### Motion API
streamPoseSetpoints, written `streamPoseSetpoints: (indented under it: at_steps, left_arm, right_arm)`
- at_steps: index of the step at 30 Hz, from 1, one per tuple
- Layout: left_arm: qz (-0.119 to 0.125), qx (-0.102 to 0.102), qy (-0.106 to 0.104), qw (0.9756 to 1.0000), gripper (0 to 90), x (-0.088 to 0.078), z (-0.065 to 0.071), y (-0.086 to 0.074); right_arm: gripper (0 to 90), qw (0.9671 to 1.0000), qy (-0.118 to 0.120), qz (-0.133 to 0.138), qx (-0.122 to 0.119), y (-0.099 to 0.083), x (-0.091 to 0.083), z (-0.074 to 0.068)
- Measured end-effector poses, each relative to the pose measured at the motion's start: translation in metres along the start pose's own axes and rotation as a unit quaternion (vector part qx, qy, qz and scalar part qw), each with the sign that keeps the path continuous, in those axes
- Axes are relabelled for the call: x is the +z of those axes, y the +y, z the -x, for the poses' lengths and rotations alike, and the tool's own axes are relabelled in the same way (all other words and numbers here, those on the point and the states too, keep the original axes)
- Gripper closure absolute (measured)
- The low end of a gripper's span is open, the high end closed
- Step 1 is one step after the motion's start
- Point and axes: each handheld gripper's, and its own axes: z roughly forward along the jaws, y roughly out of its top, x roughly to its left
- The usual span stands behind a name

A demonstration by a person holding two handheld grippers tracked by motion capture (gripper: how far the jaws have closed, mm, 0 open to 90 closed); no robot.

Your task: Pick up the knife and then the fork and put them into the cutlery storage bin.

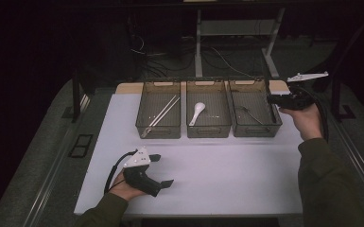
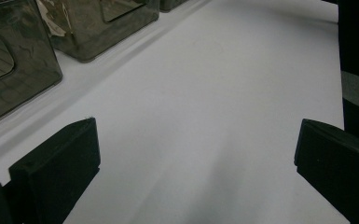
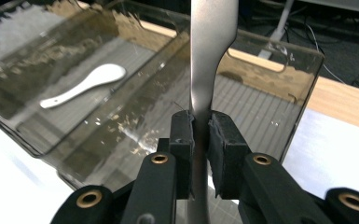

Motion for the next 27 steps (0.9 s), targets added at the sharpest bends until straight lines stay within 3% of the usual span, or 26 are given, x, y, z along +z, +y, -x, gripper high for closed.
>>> streamPoseSetpoints:
  at_steps: [14,27]
  left_arm:
    - [0.001,-0.002,0.0,1.0,0.0,0.0,0.0,0.0]
    - [0.002,-0.004,-0.002,1.0,0.0,0.0,0.0,0.0]
  right_arm:
    - [79.9,0.999,-0.012,-0.043,0.007,-0.008,0.016,0.006]
    - [79.9,0.9965,-0.01,-0.082,0.014,-0.017,0.03,0.008]
